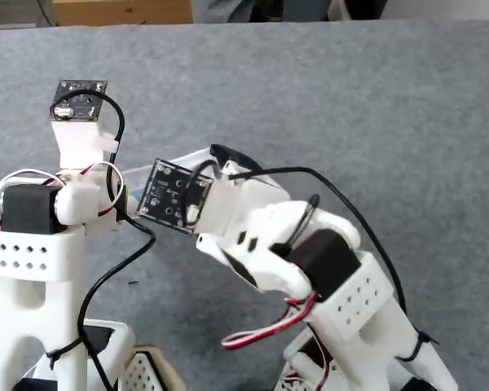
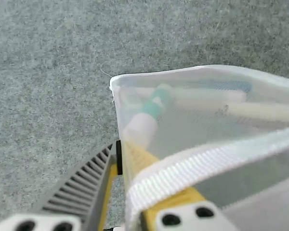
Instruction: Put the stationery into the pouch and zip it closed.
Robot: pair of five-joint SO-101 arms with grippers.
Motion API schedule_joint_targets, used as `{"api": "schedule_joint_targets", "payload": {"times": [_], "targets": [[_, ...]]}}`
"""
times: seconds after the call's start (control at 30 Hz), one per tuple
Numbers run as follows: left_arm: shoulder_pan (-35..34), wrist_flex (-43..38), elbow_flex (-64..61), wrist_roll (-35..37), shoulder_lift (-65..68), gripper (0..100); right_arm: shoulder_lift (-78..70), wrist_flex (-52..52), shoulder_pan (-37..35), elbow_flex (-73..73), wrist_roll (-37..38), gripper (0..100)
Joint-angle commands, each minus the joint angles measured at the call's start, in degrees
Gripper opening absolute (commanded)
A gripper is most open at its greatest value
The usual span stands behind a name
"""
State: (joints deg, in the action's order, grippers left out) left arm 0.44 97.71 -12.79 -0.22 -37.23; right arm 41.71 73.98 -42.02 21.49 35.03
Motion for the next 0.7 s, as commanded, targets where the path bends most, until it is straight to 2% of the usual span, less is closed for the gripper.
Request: {"api": "schedule_joint_targets", "payload": {"times": [0.0, 0.43, 0.67], "targets": [[0.7, -1.6, 0.0, -0.6, -0.1, 3, -2.5, -0.5, 2.5, 0.0, 0.9, 27.6], [0.7, -1.6, 0.0, -0.6, -0.1, 3, -3.1, -0.4, 4.9, -2.8, 3.2, 27.6], [0.7, -1.9, 0.0, -0.6, 0.2, 3, 1.5, 5.8, 4.8, -6.5, 3.1, 27.6]]}}
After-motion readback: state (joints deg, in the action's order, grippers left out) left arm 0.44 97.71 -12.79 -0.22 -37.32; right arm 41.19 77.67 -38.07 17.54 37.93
